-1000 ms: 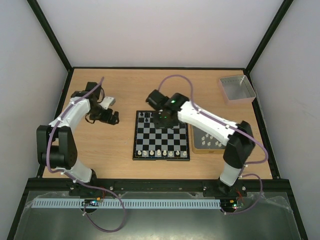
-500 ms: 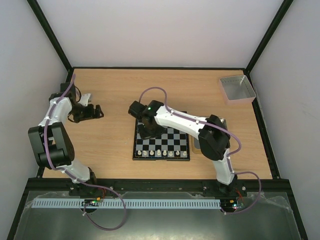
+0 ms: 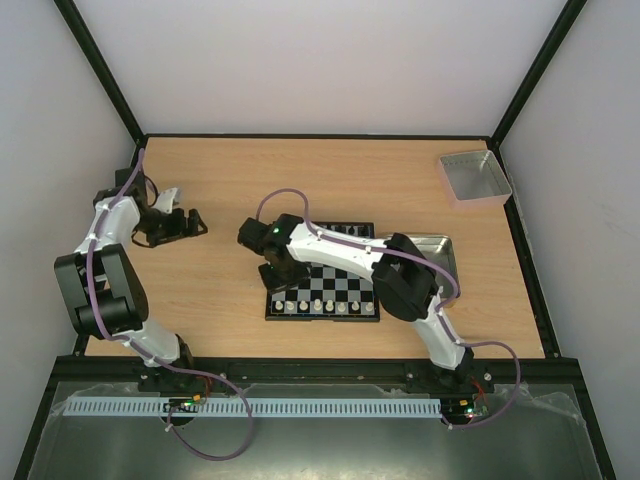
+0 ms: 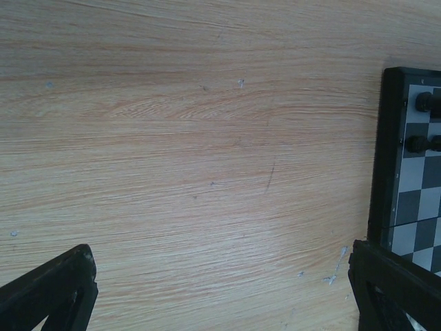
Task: Set up the chess pieces on the board
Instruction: Place the chess piece on the chessboard.
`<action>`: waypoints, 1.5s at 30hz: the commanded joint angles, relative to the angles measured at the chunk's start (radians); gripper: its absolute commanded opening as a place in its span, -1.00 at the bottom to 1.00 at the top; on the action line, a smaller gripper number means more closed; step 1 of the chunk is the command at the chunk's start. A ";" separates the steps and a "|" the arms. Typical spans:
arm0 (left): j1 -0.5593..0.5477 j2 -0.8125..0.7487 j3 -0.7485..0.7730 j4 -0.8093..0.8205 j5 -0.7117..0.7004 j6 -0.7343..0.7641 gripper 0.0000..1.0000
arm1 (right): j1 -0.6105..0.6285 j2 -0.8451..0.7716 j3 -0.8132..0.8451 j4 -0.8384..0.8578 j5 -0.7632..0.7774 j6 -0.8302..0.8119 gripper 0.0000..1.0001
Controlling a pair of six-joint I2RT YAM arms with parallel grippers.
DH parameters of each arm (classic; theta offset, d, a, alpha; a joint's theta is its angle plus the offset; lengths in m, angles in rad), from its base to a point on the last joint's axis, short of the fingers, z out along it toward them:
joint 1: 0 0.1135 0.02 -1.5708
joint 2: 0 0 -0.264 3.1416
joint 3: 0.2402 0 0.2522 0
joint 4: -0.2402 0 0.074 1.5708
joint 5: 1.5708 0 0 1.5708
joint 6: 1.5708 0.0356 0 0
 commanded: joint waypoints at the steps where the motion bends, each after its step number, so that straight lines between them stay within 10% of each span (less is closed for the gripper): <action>1: 0.012 -0.031 -0.012 -0.004 0.034 -0.004 0.98 | 0.002 0.021 0.011 -0.015 0.006 -0.011 -0.87; 45: 0.022 -0.003 -0.017 0.002 0.065 0.001 0.98 | 0.012 0.098 0.069 -0.039 -0.015 -0.027 -0.61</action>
